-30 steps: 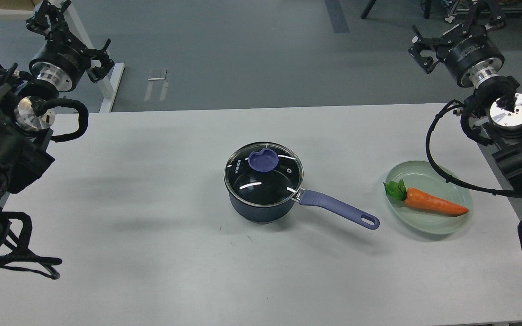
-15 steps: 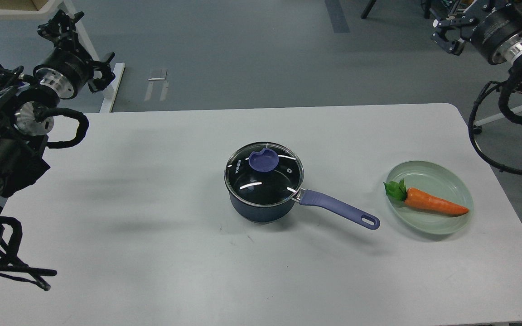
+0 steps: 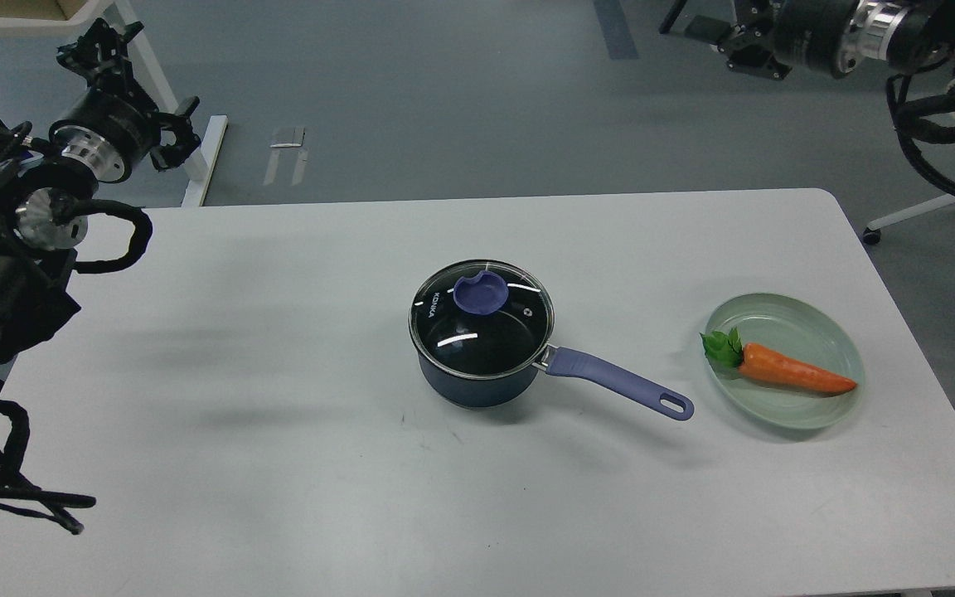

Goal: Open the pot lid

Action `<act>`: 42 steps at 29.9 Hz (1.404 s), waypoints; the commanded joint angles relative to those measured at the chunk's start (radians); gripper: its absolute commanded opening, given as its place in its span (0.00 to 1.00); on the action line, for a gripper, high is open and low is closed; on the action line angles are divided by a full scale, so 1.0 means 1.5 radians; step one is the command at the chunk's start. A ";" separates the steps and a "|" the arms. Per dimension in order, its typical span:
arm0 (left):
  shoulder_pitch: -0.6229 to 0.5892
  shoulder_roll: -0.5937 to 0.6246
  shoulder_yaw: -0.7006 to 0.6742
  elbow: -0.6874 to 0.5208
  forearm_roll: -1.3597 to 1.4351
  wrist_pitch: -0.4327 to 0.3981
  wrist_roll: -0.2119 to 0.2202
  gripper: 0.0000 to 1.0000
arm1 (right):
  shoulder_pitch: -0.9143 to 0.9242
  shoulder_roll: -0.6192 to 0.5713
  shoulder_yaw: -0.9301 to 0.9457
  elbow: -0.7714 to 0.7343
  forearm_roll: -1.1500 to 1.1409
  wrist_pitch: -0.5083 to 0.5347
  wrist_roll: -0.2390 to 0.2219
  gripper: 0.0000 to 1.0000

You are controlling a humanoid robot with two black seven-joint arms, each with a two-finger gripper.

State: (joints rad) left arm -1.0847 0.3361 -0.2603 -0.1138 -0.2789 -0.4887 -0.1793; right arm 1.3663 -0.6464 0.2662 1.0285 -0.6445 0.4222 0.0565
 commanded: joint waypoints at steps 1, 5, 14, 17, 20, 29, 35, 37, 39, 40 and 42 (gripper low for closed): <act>0.004 0.002 0.022 0.000 0.002 0.000 0.001 0.99 | 0.016 -0.001 -0.028 0.055 -0.097 0.003 0.004 1.00; 0.005 0.004 0.061 -0.001 0.002 0.000 0.001 0.99 | 0.065 0.007 -0.133 0.092 -0.140 0.004 0.007 1.00; 0.046 0.097 0.113 -0.227 0.002 0.000 0.009 0.99 | 0.091 0.030 -0.268 0.187 -0.356 0.005 0.032 1.00; 0.082 0.155 0.111 -0.386 0.020 0.000 0.009 0.99 | 0.092 0.032 -0.304 0.223 -0.384 0.005 0.034 1.00; 0.095 0.167 0.100 -0.438 0.042 0.000 0.006 0.99 | 0.092 0.027 -0.347 0.261 -0.414 0.015 0.034 1.00; 0.072 0.133 0.098 -0.439 0.158 0.000 0.002 0.99 | 0.061 0.033 -0.423 0.289 -0.534 0.016 0.034 0.98; 0.064 0.119 0.057 -0.439 0.184 0.000 0.001 0.99 | 0.034 0.035 -0.429 0.287 -0.550 0.015 0.034 0.94; 0.066 0.107 0.031 -0.439 0.183 0.000 0.001 0.99 | 0.034 0.042 -0.429 0.287 -0.550 0.015 0.034 0.89; 0.067 0.101 0.017 -0.439 0.183 0.000 0.001 0.99 | 0.034 0.049 -0.429 0.285 -0.551 0.015 0.034 0.80; 0.067 0.099 0.017 -0.437 0.183 0.000 0.001 0.99 | 0.035 0.052 -0.429 0.284 -0.553 0.015 0.034 0.76; 0.067 0.097 0.017 -0.439 0.183 0.000 0.001 0.99 | 0.037 0.053 -0.428 0.284 -0.554 0.015 0.034 0.71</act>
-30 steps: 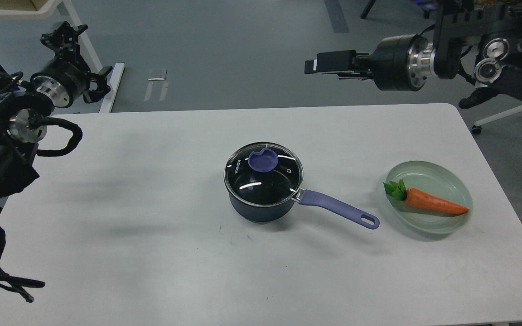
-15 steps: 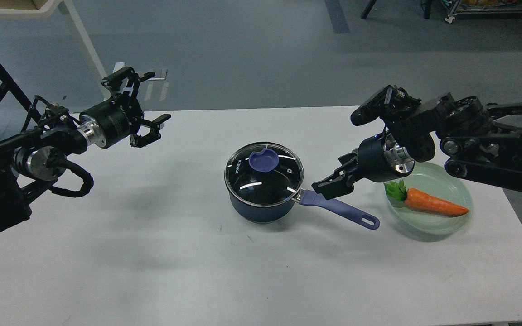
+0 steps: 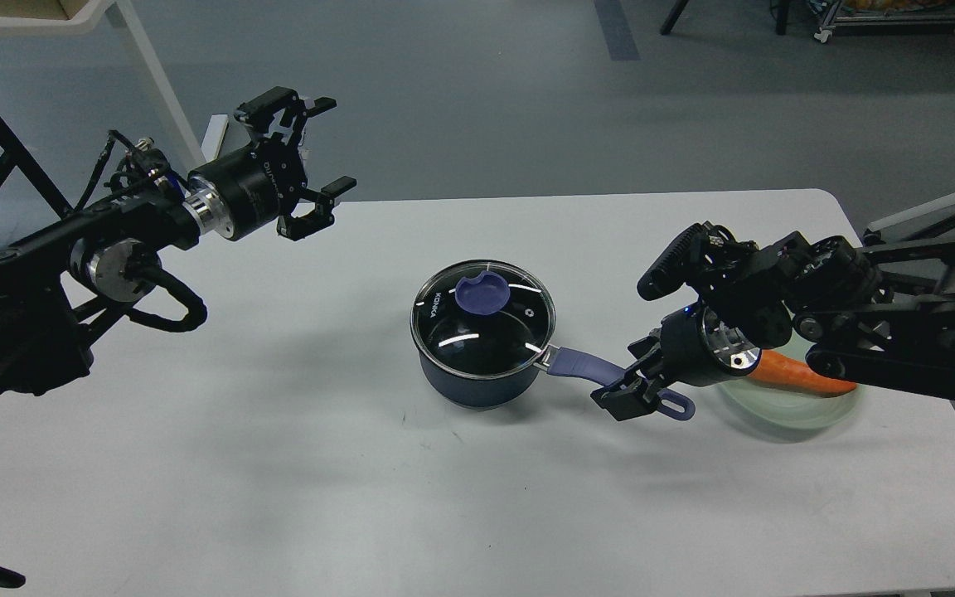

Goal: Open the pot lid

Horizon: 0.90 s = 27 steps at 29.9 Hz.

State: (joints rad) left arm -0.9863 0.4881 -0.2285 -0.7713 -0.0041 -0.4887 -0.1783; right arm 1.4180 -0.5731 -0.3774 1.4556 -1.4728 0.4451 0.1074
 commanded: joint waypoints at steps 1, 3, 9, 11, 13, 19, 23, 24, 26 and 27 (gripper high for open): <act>0.001 -0.004 -0.004 0.000 0.000 0.000 0.000 0.99 | 0.004 0.003 0.002 -0.001 -0.002 0.000 0.000 0.69; 0.001 -0.004 -0.002 0.000 0.002 0.000 0.001 0.99 | 0.005 0.004 0.002 -0.001 -0.002 0.000 -0.001 0.65; 0.000 0.002 0.001 0.000 0.010 0.000 0.001 0.99 | 0.002 0.003 0.003 0.001 0.004 0.001 -0.003 0.50; 0.000 0.003 0.001 0.000 0.010 0.000 0.002 0.99 | 0.002 0.004 0.004 0.002 0.008 0.002 -0.003 0.48; -0.001 0.003 0.003 0.000 0.011 0.000 0.002 0.99 | 0.002 0.003 0.003 0.003 0.008 0.004 -0.003 0.48; -0.001 0.007 0.006 0.000 0.016 0.000 0.003 0.99 | 0.001 -0.003 0.003 0.006 0.011 0.020 -0.004 0.42; -0.001 0.006 0.003 0.000 0.036 0.000 0.003 0.99 | 0.001 -0.005 0.000 0.006 0.010 0.022 -0.011 0.33; -0.001 0.006 0.003 0.001 0.037 0.000 0.003 0.99 | 0.001 -0.005 0.001 0.006 0.011 0.022 -0.011 0.29; -0.001 0.005 0.004 0.001 0.038 0.000 0.003 0.99 | 0.002 -0.007 0.003 0.006 0.011 0.021 -0.011 0.23; -0.001 0.005 0.004 0.001 0.041 0.000 0.002 0.99 | 0.003 -0.007 0.005 0.005 0.012 0.021 -0.011 0.20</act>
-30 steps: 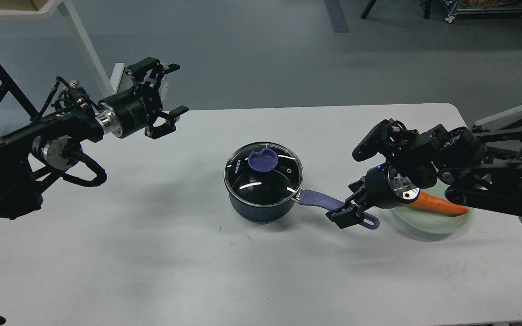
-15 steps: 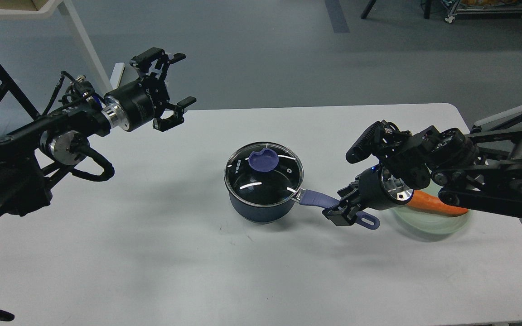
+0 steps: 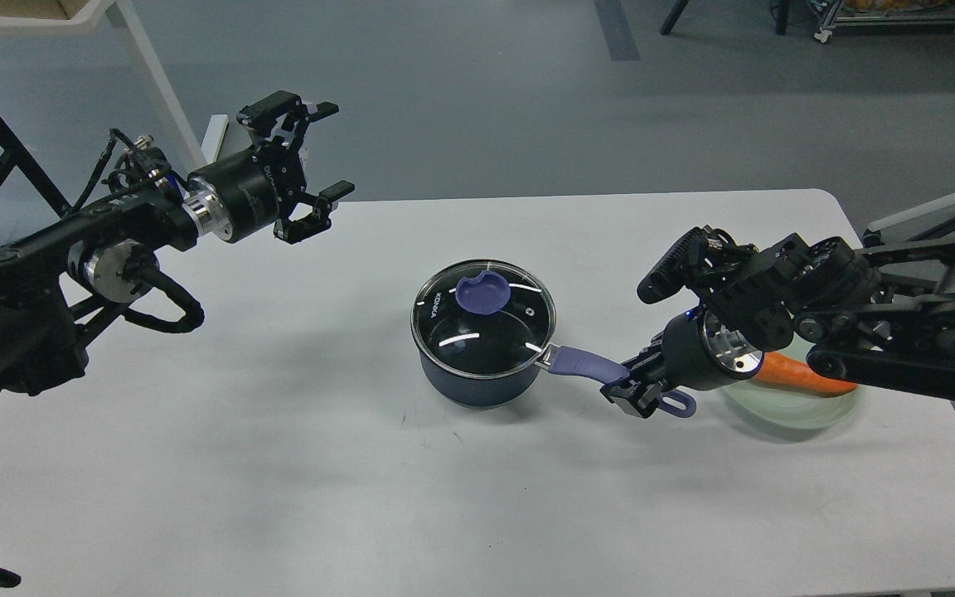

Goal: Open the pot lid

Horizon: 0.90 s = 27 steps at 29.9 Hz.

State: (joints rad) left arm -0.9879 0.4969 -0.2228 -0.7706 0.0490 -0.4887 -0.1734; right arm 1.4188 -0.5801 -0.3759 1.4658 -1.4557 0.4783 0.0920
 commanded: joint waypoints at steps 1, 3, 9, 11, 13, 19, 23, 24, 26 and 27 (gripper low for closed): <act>0.000 -0.001 -0.003 -0.001 0.010 0.000 -0.002 0.99 | 0.004 -0.002 0.005 -0.003 0.002 -0.001 -0.001 0.18; -0.002 -0.001 -0.008 -0.001 0.021 0.000 -0.003 0.99 | 0.008 -0.001 0.006 -0.003 0.003 -0.001 -0.001 0.17; -0.045 -0.004 -0.007 -0.009 0.151 0.000 -0.006 0.99 | 0.009 -0.001 0.007 -0.002 0.003 -0.001 0.000 0.17; -0.064 -0.007 -0.007 -0.011 0.227 0.000 -0.021 0.99 | 0.008 -0.002 0.007 -0.001 0.005 -0.001 0.000 0.17; -0.084 -0.009 -0.007 -0.011 0.293 0.006 -0.042 0.99 | 0.008 -0.003 0.007 0.005 0.007 -0.001 0.001 0.17; -0.111 -0.007 -0.006 -0.111 0.481 0.056 -0.075 0.99 | 0.008 -0.010 0.006 0.021 0.007 -0.001 0.002 0.17; -0.106 -0.004 0.004 -0.237 0.668 0.185 -0.075 0.99 | 0.008 -0.011 0.006 0.022 0.007 -0.001 0.002 0.17; -0.102 -0.005 0.006 -0.261 0.730 0.218 -0.075 0.99 | 0.008 -0.011 0.007 0.022 0.007 -0.001 0.002 0.17; -0.098 -0.009 0.023 -0.288 0.838 0.256 -0.077 0.99 | 0.008 -0.010 0.007 0.022 0.007 -0.001 0.002 0.17; -0.097 -0.011 0.036 -0.290 0.876 0.260 -0.077 0.99 | 0.008 -0.011 0.007 0.022 0.007 -0.001 0.002 0.17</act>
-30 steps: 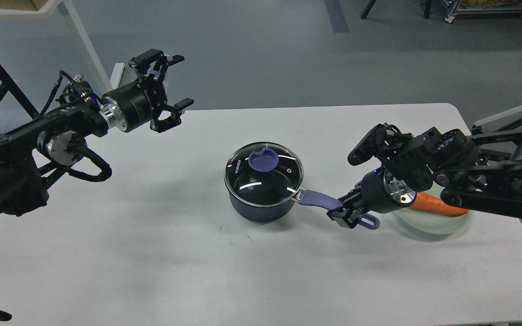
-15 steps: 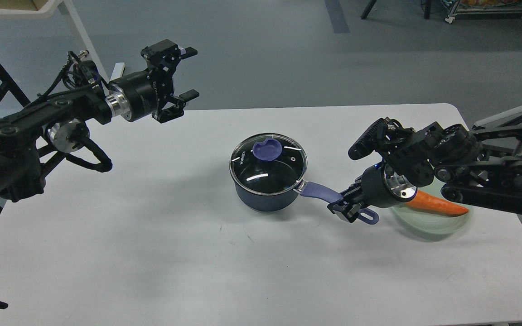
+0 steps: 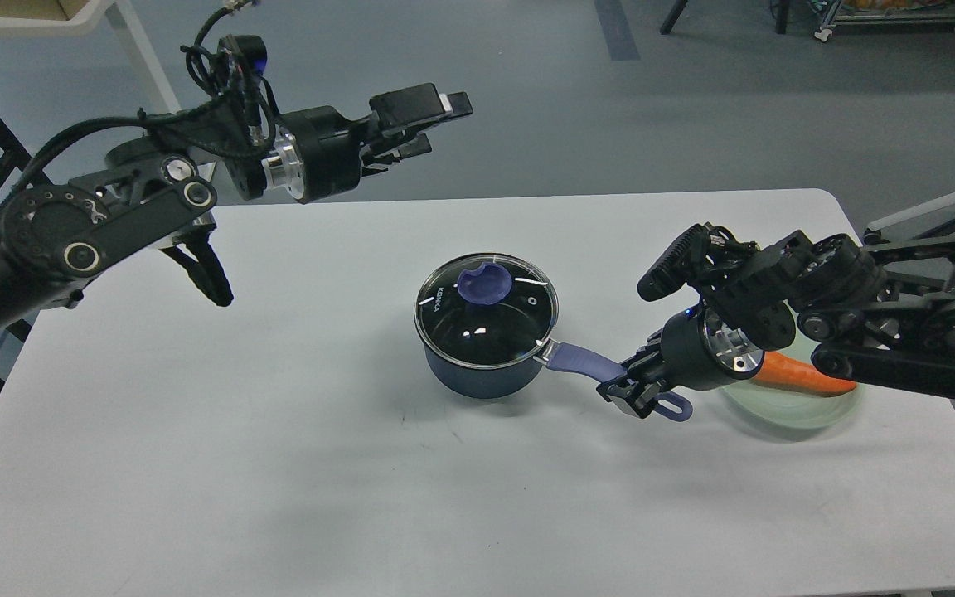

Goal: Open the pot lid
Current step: 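Reach the left gripper over the pot and grasp the purple lid knob, then lift the glass lid off the pot with the left gripper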

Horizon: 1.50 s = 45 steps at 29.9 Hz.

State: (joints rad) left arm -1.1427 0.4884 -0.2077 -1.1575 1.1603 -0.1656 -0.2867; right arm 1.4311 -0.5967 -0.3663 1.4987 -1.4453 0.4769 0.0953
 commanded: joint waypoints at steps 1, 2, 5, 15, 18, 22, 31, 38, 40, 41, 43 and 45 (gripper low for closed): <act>0.004 -0.007 0.040 -0.033 0.171 0.049 -0.003 0.99 | 0.000 0.000 0.001 0.000 0.000 0.000 0.000 0.17; 0.003 -0.007 0.052 -0.035 0.199 0.050 -0.004 0.99 | 0.000 0.000 0.001 0.000 0.000 0.000 0.000 0.17; 0.000 -0.018 0.079 -0.037 0.255 0.052 -0.002 0.96 | -0.001 0.000 0.001 0.000 0.000 0.000 0.000 0.17; 0.005 -0.043 0.178 -0.024 0.413 0.143 0.000 0.96 | 0.002 0.008 0.001 0.000 -0.001 0.001 0.001 0.17; 0.010 -0.048 0.200 0.000 0.415 0.166 0.001 0.96 | 0.002 0.009 0.001 0.000 -0.001 0.001 0.001 0.17; 0.009 -0.072 0.239 0.023 0.415 0.198 0.004 0.96 | 0.003 0.009 0.002 0.001 -0.001 0.000 0.004 0.16; 0.010 -0.101 0.243 0.103 0.407 0.212 0.004 0.96 | 0.008 0.010 0.001 0.013 -0.001 0.001 0.004 0.16; 0.011 -0.099 0.269 0.103 0.407 0.212 -0.003 0.96 | 0.015 0.020 0.001 0.012 -0.002 0.001 0.004 0.16; 0.012 -0.099 0.272 0.102 0.407 0.214 -0.003 0.96 | 0.012 0.020 0.000 0.012 -0.002 0.001 0.004 0.16; 0.012 -0.098 0.273 0.102 0.407 0.217 -0.003 0.96 | 0.012 0.019 -0.001 0.012 -0.002 0.001 0.003 0.16; 0.017 -0.098 0.273 0.102 0.407 0.223 -0.004 0.95 | 0.012 0.019 -0.001 0.012 -0.002 0.001 0.004 0.17; 0.020 -0.098 0.273 0.102 0.407 0.223 -0.005 0.90 | 0.012 0.019 -0.001 0.012 -0.003 0.001 0.003 0.17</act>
State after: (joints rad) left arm -1.1182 0.3415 0.2018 -1.0046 1.7702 0.1652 -0.2924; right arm 1.4503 -0.5667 -0.3680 1.5171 -1.4487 0.4785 0.1010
